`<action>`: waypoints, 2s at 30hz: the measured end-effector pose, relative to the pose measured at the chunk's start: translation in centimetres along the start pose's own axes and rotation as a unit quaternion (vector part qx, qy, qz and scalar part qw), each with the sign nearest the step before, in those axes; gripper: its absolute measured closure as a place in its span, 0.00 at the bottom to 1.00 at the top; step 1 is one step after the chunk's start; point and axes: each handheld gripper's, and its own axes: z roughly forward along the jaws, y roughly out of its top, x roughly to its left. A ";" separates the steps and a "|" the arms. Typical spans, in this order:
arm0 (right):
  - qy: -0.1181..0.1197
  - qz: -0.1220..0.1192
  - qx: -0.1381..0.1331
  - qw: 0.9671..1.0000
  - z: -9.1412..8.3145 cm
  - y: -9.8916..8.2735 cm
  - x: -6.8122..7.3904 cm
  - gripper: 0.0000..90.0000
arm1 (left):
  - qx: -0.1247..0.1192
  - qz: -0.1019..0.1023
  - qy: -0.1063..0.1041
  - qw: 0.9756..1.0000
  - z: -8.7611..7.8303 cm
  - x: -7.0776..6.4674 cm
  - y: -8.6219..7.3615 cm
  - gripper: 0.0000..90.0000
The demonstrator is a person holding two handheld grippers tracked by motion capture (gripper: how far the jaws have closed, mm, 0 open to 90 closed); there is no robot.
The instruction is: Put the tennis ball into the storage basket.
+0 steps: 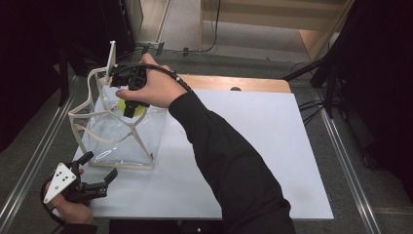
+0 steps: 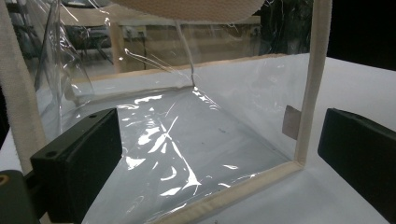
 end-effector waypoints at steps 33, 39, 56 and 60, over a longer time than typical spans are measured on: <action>-0.054 0.016 -0.021 0.998 -2.9 -5.6 0.3 0.01 | 0.005 0.005 -0.001 1.000 0.1 0.0 0.0 0.00; -0.053 0.028 -0.025 0.998 -2.7 -7.5 0.6 0.01 | 0.004 0.004 0.001 1.000 0.2 -0.1 0.0 0.00; -0.054 0.055 -0.033 0.997 -0.2 -12.9 1.7 0.00 | 0.008 0.006 0.001 1.000 0.2 -0.1 0.0 0.00; -0.056 0.065 -0.045 0.995 0.7 -14.0 1.9 0.00 | 0.008 0.006 0.001 1.000 0.2 -0.2 0.0 0.00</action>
